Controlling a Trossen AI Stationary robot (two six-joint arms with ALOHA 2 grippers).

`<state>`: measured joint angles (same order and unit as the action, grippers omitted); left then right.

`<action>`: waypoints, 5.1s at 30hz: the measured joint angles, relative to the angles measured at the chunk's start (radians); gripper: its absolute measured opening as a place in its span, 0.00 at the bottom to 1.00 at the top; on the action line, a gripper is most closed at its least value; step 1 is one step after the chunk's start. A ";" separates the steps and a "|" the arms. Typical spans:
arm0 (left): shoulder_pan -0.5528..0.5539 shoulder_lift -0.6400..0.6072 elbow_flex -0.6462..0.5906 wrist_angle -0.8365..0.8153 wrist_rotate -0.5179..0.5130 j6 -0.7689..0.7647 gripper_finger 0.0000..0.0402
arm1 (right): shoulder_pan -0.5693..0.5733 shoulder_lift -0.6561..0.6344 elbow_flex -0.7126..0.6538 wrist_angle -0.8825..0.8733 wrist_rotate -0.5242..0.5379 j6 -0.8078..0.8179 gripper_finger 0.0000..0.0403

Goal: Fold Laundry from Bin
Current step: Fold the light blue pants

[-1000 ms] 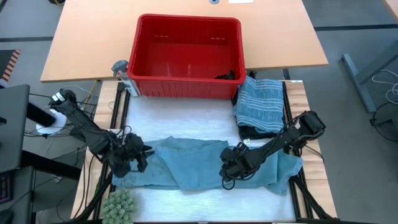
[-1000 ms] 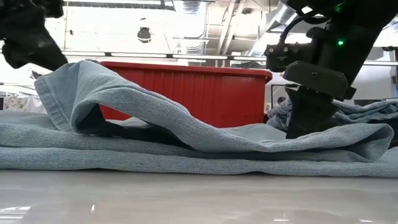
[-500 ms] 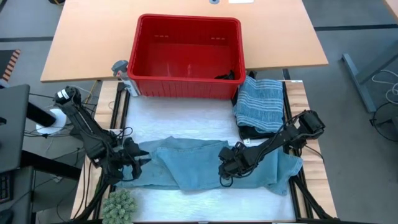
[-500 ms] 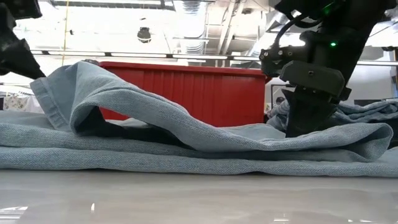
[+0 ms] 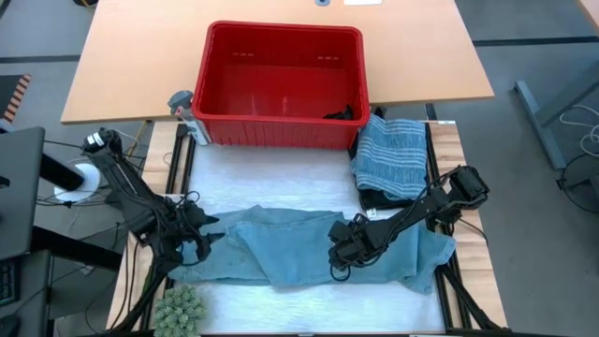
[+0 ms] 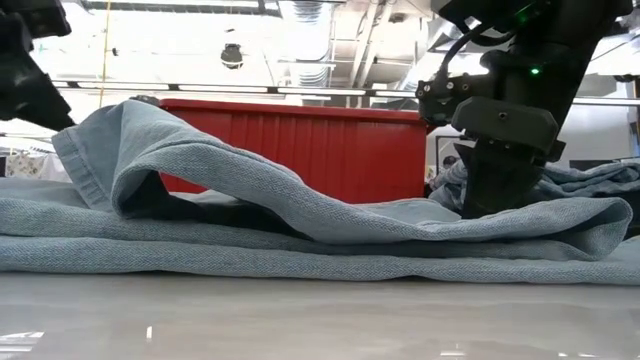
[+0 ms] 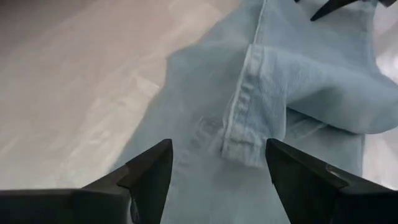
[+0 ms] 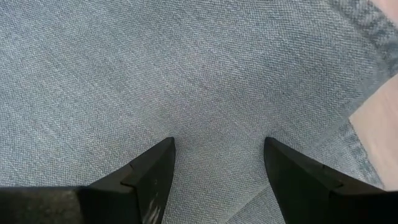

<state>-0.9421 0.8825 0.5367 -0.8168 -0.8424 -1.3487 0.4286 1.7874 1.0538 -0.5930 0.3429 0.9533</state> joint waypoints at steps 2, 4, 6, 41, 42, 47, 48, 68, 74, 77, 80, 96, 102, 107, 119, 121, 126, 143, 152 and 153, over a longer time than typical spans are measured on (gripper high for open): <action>0.000 -0.008 -0.037 0.067 0.000 -0.001 0.61 | 0.000 0.000 0.000 0.000 -0.001 0.011 0.67; 0.000 -0.018 -0.077 0.148 -0.003 0.006 0.61 | 0.000 0.000 0.000 0.000 -0.003 0.012 0.67; 0.001 -0.027 -0.113 0.216 -0.023 0.014 0.61 | 0.000 0.000 0.000 0.000 -0.005 0.014 0.67; 0.605 -0.043 0.087 0.330 0.696 0.001 0.02 | -0.057 0.000 0.001 -0.032 -0.031 0.039 0.67; 0.631 -0.042 0.123 0.282 0.715 -0.004 0.02 | -0.057 0.000 0.001 -0.031 -0.030 0.037 0.67; 0.724 -0.021 0.292 0.175 0.734 0.080 0.02 | -0.058 0.000 0.001 -0.029 -0.021 0.036 0.67; 0.737 -0.013 0.317 0.167 0.734 0.099 0.02 | -0.058 0.000 0.001 -0.027 -0.021 0.036 0.67; 0.789 0.369 0.384 0.133 1.097 0.413 0.12 | -0.057 0.000 0.000 -0.047 0.004 0.041 0.67; 0.788 0.334 0.568 -0.126 1.141 0.445 0.28 | -0.057 0.000 0.000 -0.058 0.002 0.042 0.67; 0.775 0.332 0.689 -0.283 1.019 0.472 0.32 | -0.057 0.000 0.000 -0.059 0.002 0.044 0.67; 0.698 0.323 0.771 -0.361 0.745 0.452 0.34 | -0.057 0.000 0.000 -0.060 0.002 0.044 0.67; -0.027 0.287 0.352 -0.183 0.005 -0.297 0.34 | -0.055 0.000 0.000 -0.060 -0.005 0.041 0.67; -0.137 0.330 0.260 -0.192 -0.079 -0.482 0.34 | -0.057 0.000 0.000 -0.056 -0.023 0.041 0.67; -0.131 0.396 0.200 -0.015 -0.126 -0.310 0.36 | -0.058 0.000 0.000 -0.056 -0.033 0.042 0.67; -0.069 0.352 0.272 -0.036 -0.049 0.033 0.60 | -0.066 0.000 0.000 -0.055 -0.055 0.043 0.67; -0.041 0.365 0.263 -0.068 -0.048 0.013 0.63 | -0.066 0.000 0.000 -0.054 -0.060 0.043 0.67; -0.002 0.378 0.194 -0.078 -0.023 -0.114 0.64 | -0.066 0.000 0.000 -0.053 -0.079 0.043 0.67; 0.120 0.381 0.071 0.328 -0.075 0.179 0.62 | -0.064 0.000 0.000 -0.053 -0.094 0.043 0.67; 0.202 0.379 0.054 0.399 0.150 0.208 0.13 | -0.063 0.000 0.000 -0.054 -0.093 0.042 0.67; 0.209 0.379 0.070 0.411 0.181 0.231 0.07 | -0.063 0.000 0.000 -0.054 -0.094 0.042 0.67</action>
<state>-0.7328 1.2613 0.6068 -0.4053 -0.6611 -1.1179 0.3656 1.7878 1.0534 -0.6468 0.2493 0.9955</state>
